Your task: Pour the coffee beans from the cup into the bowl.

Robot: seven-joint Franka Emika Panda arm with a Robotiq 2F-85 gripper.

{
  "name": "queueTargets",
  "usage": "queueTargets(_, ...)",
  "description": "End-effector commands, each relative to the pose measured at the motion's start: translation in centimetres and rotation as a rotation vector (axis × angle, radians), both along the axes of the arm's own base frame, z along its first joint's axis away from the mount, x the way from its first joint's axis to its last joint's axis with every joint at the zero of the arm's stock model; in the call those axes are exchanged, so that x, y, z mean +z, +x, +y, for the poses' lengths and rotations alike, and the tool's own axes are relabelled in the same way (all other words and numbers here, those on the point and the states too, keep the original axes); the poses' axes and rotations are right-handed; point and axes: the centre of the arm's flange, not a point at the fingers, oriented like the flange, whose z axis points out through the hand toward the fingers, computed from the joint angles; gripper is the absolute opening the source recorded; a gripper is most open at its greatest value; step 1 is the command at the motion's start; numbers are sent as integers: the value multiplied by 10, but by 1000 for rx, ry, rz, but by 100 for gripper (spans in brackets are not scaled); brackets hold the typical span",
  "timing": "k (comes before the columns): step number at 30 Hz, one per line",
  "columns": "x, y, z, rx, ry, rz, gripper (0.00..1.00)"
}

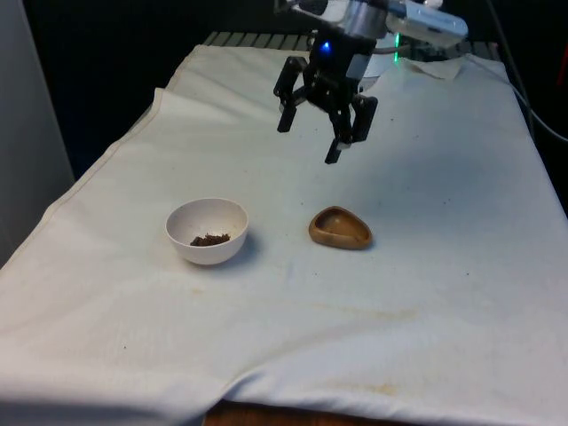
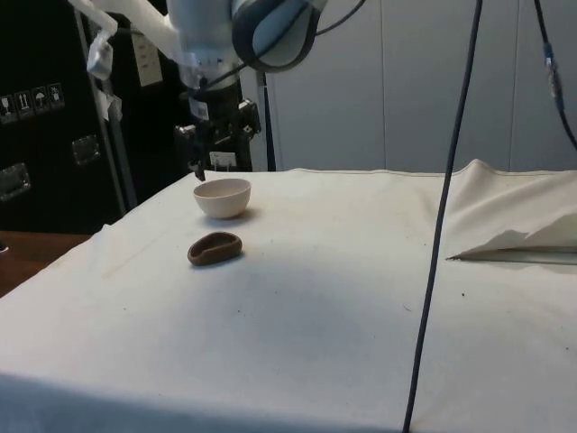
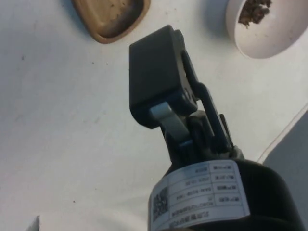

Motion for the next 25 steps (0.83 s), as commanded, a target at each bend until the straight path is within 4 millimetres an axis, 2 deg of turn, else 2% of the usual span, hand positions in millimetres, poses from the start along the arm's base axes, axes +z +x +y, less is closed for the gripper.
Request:
queueTargets(1, 4, -1, -1, -1, -3, 0, 100)
queueTargets(3, 18, -7, -4, -1, 1, -1, 100)
queueTargets(8, 39, -13, -8, -5, -15, -5, 100)
queueTargets(9, 36, -11, -8, -7, -26, -9, 100)
queueTargets(17, 66, -21, -14, -16, -37, -11, 100)
queueTargets(25, 72, -21, -14, -20, -48, -13, 100)
